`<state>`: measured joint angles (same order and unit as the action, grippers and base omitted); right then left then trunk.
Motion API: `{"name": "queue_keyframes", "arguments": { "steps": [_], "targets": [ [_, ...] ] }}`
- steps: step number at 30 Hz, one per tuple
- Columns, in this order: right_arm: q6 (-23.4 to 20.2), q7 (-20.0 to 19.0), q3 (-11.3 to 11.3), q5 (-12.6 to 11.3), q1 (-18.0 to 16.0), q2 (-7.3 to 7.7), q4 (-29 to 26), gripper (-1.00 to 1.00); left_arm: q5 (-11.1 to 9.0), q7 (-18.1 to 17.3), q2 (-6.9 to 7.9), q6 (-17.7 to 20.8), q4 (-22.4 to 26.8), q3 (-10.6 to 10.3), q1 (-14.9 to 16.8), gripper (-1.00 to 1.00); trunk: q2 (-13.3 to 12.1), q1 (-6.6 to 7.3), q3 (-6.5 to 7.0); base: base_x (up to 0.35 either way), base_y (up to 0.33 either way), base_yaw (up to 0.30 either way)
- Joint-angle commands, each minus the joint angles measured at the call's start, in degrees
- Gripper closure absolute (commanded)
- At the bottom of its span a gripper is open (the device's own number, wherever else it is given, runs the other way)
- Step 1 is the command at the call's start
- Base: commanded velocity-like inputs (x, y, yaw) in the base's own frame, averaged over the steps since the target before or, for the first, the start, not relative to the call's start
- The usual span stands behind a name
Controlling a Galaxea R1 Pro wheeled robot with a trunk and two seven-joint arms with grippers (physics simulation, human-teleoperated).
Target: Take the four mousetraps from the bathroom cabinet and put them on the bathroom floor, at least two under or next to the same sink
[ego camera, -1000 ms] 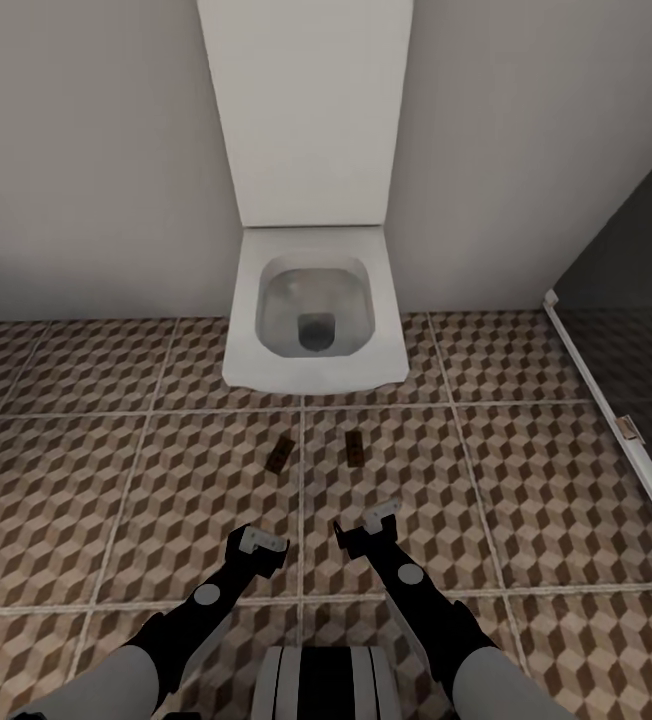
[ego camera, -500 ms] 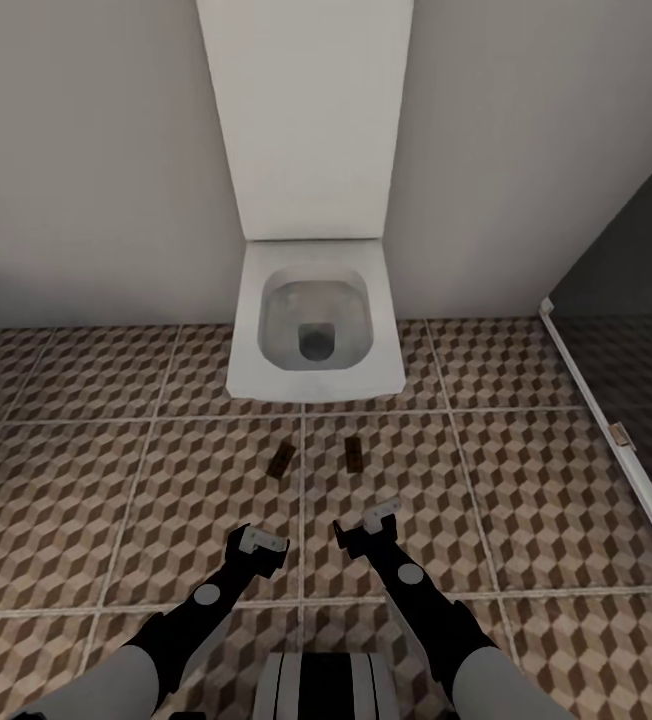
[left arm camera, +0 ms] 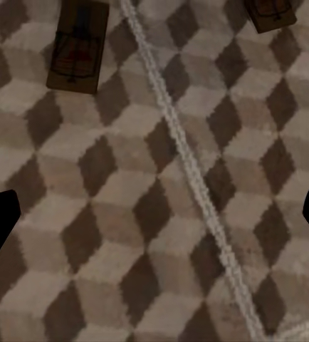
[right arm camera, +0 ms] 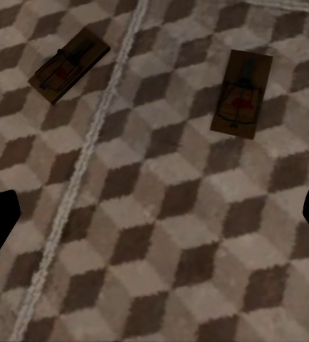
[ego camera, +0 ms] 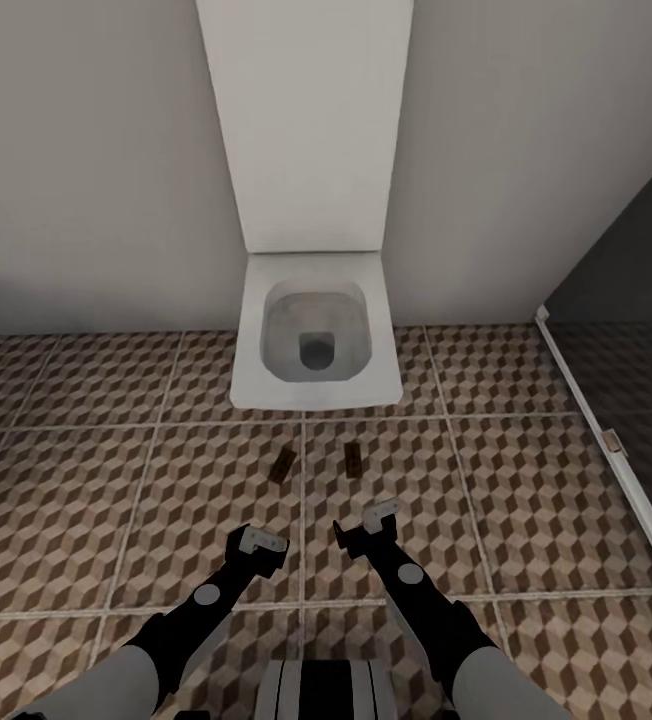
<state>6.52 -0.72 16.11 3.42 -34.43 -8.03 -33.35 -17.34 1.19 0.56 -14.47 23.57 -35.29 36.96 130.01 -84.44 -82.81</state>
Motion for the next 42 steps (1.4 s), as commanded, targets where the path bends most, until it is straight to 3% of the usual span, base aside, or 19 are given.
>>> {"name": "queue_keyframes", "arguments": {
  "steps": [1,42],
  "targets": [
    [0.1,-0.1,-0.1,0.4,0.0,-0.01,0.0,-1.00,-0.6,0.1,0.06,-0.2,0.0,-0.5,0.0,-1.00,-0.4,0.23,0.16,0.000,0.000,0.000],
    [0.2,-0.1,-0.1,0.4,0.0,-0.01,0.0,-1.00,-0.6,0.2,0.06,-0.1,0.0,-0.5,0.0,-1.00,-16.8,9.24,7.52,0.000,0.000,0.000]
  ]
}}
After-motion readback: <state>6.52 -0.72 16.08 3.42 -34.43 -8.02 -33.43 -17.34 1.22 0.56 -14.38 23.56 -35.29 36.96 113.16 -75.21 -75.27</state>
